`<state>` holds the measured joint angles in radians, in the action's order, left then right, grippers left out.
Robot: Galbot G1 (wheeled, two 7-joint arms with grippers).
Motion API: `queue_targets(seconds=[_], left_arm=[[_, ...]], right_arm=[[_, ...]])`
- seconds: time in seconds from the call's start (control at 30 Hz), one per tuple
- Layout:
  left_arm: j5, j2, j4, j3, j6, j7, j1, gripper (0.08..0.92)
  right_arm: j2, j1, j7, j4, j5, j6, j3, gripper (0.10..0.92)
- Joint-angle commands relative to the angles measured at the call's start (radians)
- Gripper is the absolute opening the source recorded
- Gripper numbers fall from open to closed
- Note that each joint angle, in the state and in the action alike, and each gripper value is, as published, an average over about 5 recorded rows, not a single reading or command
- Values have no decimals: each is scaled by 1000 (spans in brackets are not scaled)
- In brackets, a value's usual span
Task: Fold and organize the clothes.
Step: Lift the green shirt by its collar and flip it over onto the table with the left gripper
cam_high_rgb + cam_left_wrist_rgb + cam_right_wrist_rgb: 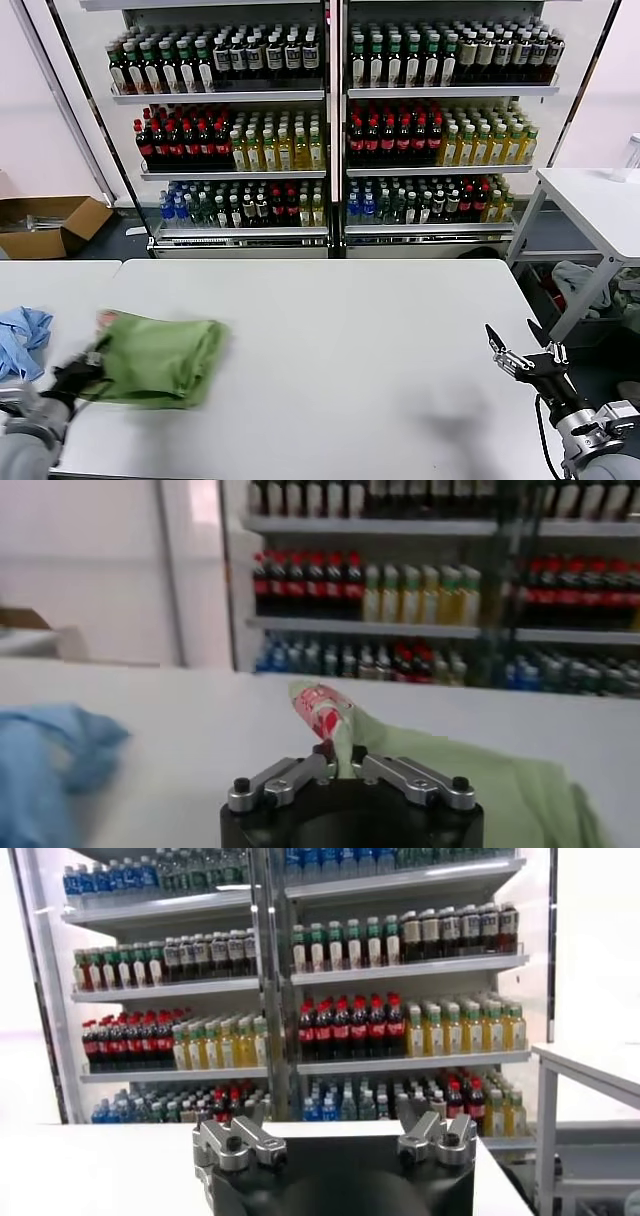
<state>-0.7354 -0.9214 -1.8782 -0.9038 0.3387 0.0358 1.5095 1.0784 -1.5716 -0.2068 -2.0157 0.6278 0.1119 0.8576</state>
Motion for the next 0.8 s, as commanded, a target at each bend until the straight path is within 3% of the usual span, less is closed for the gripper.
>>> queue_targets(seconds=[0.03, 0.2, 0.3, 0.53, 0.8], left_arm=[[63, 123, -47, -131, 50, 25, -35, 120], [230, 21, -214, 53, 71, 58, -39, 120], [277, -48, -265, 245, 97, 137, -57, 120], [-110, -181, -325, 647, 164, 426, -234, 120], [-369, -300, -298, 872, 172, 575, -437, 120]], right_arm=[[2, -3, -1, 0, 1, -4, 1, 823], [20, -13, 0, -3, -1, -14, 15, 823], [33, -20, 0, -8, -5, -17, 20, 823], [64, -41, 0, -35, -24, -14, 26, 823], [94, -72, 0, -69, -58, -7, 31, 823]])
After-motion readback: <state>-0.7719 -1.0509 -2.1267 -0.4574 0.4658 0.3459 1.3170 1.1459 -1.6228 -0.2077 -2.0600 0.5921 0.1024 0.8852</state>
